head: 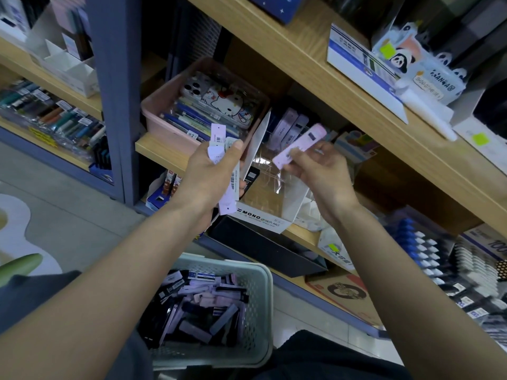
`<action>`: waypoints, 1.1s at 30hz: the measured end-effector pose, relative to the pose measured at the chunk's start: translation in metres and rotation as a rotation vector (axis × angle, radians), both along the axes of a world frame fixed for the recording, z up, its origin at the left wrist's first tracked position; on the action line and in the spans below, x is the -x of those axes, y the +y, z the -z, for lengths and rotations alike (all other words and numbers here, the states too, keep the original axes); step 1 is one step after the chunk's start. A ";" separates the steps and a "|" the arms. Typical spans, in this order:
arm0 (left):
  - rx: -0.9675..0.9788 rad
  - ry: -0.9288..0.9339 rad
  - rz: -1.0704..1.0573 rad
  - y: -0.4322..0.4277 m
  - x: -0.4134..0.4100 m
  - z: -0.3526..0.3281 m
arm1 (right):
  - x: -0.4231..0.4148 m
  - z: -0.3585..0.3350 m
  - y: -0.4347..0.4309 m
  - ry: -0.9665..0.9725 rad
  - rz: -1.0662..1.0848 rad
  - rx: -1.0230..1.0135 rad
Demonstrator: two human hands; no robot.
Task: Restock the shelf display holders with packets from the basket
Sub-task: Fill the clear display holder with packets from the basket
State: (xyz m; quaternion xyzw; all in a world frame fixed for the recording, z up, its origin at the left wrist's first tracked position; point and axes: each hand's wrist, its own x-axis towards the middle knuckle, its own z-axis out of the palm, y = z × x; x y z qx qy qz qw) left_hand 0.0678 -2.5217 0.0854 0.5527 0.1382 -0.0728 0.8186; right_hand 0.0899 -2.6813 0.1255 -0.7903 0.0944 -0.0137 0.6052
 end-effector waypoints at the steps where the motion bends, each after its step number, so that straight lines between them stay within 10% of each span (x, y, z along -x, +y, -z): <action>1: 0.000 0.003 -0.002 0.000 0.000 0.000 | -0.006 0.003 0.000 -0.040 0.059 0.009; 33: 0.035 0.028 -0.001 -0.002 -0.002 -0.004 | -0.067 0.017 0.006 -0.185 0.121 0.994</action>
